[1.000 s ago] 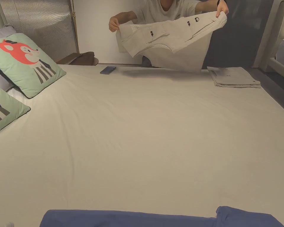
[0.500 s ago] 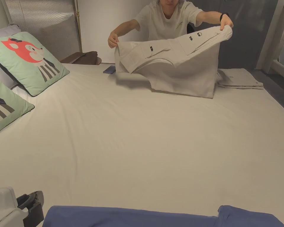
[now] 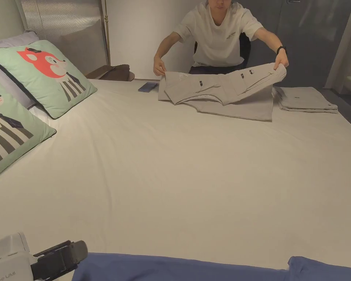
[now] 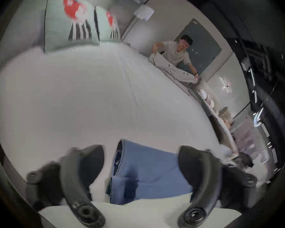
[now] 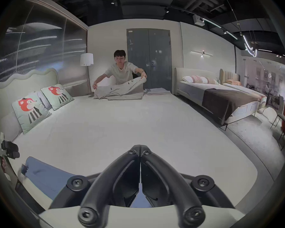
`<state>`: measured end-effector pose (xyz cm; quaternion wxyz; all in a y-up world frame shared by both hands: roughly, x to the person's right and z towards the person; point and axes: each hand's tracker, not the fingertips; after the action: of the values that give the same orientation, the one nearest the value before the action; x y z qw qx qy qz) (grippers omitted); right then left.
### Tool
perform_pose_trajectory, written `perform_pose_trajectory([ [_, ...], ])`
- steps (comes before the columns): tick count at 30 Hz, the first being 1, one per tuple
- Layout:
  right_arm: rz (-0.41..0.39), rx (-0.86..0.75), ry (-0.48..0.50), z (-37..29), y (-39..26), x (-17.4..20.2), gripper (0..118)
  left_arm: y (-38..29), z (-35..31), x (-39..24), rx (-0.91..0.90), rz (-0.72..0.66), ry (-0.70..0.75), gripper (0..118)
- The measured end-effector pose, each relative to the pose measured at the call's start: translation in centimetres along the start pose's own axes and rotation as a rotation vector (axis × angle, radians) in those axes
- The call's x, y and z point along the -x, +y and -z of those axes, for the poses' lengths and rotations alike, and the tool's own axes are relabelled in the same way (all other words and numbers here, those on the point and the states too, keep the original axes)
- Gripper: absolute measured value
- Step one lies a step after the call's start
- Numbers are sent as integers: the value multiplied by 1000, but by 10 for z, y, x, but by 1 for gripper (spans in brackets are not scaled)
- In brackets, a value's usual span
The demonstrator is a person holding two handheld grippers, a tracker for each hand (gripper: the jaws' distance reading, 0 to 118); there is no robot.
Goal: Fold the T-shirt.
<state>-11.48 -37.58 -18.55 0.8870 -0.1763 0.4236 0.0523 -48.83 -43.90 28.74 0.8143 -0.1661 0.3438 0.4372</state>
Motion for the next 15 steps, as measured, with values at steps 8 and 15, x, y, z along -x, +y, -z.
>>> perform_pose_trajectory([
  [8, -35, 17, 34, 4, 1, 36, 0, -2, 33, 72, 184, -184, -149, 99],
  [15, -54, 17, 49, 8, 5, 47, 0, -6, 58, 68, 250, -276, -336, 98],
])
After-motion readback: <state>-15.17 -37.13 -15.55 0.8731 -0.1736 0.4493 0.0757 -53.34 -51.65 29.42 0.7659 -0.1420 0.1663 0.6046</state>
